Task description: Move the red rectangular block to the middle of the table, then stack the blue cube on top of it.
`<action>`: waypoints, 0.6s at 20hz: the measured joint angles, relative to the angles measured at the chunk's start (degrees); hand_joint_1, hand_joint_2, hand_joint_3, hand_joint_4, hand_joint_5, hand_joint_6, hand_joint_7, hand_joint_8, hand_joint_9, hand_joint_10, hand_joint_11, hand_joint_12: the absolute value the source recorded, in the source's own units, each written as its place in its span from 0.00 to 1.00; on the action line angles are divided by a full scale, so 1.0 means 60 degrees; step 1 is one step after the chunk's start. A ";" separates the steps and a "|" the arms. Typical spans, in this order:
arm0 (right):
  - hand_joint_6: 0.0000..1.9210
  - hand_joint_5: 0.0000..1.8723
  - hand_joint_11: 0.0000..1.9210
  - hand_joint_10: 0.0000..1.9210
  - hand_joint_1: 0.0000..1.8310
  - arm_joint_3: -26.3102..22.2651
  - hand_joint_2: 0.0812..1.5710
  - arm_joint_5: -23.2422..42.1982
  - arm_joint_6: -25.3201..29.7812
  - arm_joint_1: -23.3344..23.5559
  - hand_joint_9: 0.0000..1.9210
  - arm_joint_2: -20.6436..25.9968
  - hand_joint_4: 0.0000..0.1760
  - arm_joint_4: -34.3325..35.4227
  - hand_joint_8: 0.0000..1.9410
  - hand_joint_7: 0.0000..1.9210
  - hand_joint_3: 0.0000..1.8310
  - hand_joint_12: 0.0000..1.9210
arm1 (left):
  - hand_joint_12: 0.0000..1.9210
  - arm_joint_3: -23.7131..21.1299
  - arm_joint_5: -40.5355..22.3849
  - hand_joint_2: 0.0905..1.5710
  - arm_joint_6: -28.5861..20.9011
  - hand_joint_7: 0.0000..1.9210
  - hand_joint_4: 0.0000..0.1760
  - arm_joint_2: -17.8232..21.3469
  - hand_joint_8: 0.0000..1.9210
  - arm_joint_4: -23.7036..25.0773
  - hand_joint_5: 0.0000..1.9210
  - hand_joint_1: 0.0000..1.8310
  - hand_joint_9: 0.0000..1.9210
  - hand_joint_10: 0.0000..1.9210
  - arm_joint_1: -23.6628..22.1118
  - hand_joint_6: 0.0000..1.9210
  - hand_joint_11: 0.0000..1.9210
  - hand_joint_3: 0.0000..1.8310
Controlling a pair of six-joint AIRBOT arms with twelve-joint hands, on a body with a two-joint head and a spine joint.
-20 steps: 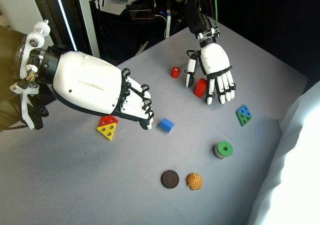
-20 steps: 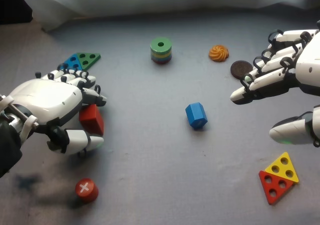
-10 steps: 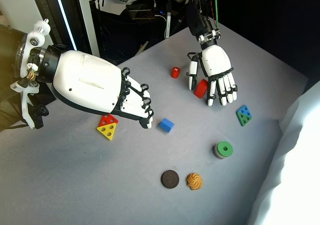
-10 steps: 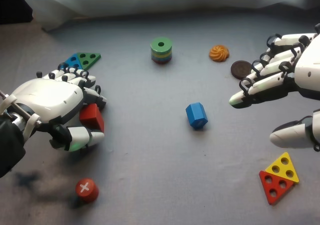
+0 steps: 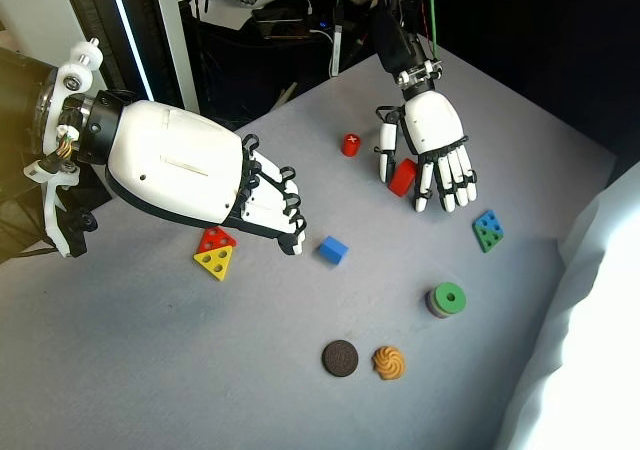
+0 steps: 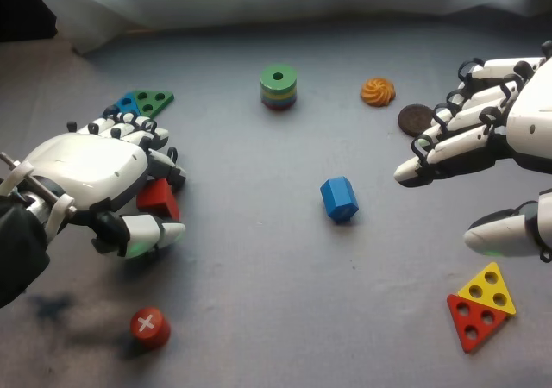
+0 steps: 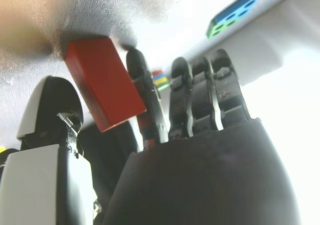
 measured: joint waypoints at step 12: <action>0.00 0.24 0.00 0.00 0.14 -0.0047 0.76 0.0004 -0.0127 -0.0098 0.19 0.0000 0.00 0.0000 0.00 0.22 0.00 0.45 | 0.21 0.0040 -0.0142 0.71 0.0011 0.17 0.69 -0.0007 0.00 -0.0036 0.48 0.55 0.10 0.00 -0.0011 0.56 0.00 0.00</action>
